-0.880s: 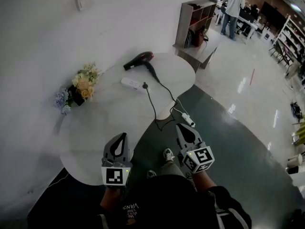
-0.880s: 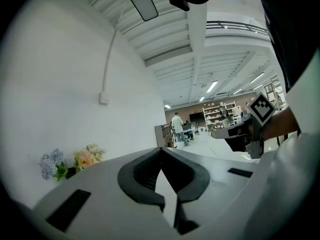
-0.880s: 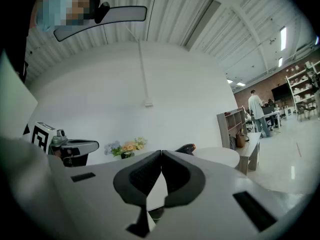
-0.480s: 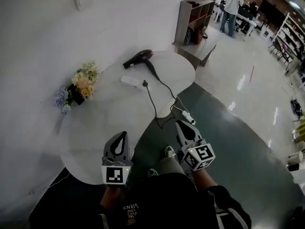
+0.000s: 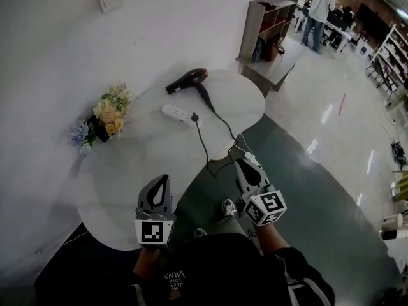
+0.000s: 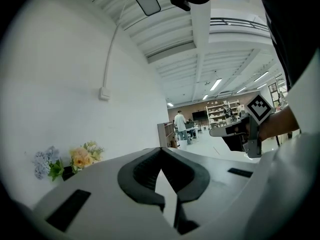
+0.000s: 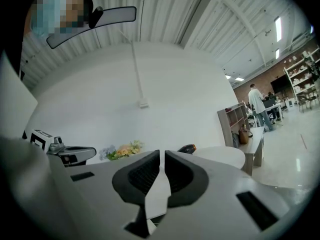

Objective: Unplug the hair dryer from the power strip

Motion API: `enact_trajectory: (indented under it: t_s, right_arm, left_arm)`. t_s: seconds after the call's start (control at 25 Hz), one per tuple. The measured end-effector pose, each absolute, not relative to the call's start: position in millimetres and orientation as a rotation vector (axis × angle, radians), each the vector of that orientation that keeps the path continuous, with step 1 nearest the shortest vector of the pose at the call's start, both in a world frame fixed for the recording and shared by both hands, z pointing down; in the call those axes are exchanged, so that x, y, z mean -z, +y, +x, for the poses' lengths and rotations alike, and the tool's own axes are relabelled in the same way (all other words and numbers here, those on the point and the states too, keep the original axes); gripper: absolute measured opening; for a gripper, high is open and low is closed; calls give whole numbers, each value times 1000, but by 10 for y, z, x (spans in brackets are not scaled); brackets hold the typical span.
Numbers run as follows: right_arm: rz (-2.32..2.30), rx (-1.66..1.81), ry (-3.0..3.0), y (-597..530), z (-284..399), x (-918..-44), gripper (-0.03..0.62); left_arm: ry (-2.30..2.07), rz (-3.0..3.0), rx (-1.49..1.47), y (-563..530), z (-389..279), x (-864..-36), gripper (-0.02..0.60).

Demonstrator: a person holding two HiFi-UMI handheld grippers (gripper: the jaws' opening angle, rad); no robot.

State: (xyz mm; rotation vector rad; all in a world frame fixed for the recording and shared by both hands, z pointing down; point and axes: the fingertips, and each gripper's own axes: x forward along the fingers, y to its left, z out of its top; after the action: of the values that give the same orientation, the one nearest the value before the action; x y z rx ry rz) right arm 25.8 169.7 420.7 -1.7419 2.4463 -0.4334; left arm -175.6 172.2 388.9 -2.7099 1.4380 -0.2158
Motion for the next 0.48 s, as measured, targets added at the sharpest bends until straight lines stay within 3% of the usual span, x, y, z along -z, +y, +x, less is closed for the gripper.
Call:
enact_trajectory:
  t_s: [0.48]
  right_arm:
    - [-1566,462,2609,818,790,-4231,46]
  left_arm:
    - [1595,-2622,216,1003,-1111,-3884,18]
